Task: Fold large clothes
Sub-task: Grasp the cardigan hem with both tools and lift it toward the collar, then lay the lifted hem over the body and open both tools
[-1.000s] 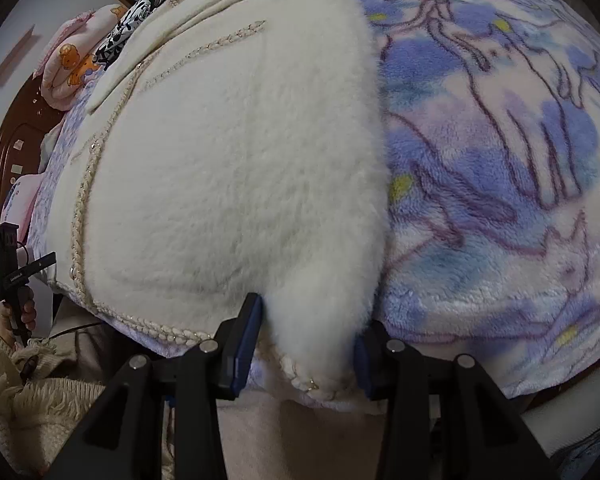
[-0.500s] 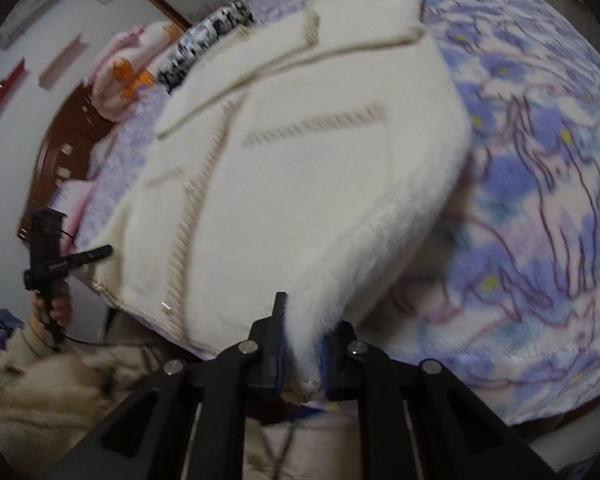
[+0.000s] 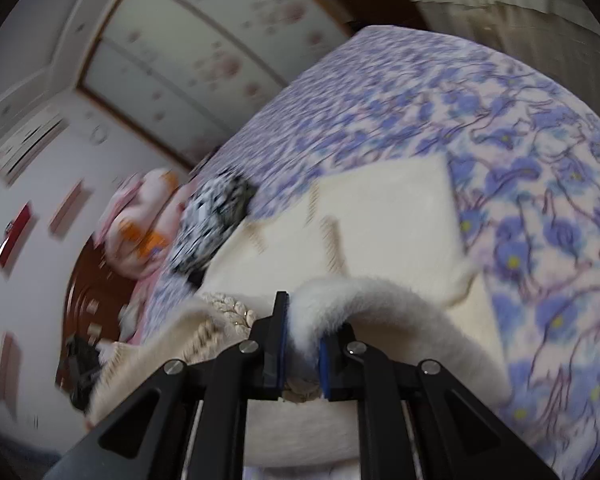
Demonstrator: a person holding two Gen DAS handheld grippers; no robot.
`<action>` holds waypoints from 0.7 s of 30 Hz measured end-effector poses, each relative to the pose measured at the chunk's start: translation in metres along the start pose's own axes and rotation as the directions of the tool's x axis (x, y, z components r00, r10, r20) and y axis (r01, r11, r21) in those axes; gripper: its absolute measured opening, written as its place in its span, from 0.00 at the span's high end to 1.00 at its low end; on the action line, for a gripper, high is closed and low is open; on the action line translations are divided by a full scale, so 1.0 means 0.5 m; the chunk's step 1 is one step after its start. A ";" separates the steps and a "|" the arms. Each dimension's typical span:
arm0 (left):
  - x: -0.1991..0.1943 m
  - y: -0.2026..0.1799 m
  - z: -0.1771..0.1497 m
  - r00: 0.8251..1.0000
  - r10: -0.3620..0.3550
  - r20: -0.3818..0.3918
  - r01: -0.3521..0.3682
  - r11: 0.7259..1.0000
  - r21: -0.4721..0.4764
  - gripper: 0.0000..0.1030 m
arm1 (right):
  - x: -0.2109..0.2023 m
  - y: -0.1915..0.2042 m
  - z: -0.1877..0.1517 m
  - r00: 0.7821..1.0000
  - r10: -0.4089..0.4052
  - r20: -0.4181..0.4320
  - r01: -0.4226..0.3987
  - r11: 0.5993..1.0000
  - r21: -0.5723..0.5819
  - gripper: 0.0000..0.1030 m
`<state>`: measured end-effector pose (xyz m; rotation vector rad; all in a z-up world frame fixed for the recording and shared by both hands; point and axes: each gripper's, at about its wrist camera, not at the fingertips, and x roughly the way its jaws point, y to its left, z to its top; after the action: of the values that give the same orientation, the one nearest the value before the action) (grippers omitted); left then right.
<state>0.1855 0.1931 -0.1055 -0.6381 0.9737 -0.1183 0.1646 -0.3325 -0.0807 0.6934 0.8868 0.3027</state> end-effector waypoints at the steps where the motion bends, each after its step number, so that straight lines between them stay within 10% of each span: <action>1: 0.018 0.028 0.025 0.999 0.028 -0.022 -0.028 0.999 -0.023 0.88 | 0.030 -0.018 0.024 0.999 -0.037 -0.011 0.037 0.999 0.032 0.84; 11: 0.166 0.077 0.076 0.968 0.110 -0.224 -0.111 0.994 0.006 0.65 | 0.149 -0.128 0.084 0.988 -0.097 -0.117 0.105 0.992 0.064 0.60; 21: 0.146 0.081 0.095 0.953 0.035 -0.301 -0.039 0.999 -0.008 0.59 | 0.201 -0.075 0.098 0.941 -0.331 -0.068 0.299 0.911 -0.285 0.59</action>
<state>0.2577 0.2203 -0.1625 -0.6250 1.2816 -0.1800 0.2632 -0.3297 -0.1451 0.2727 1.0289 0.1694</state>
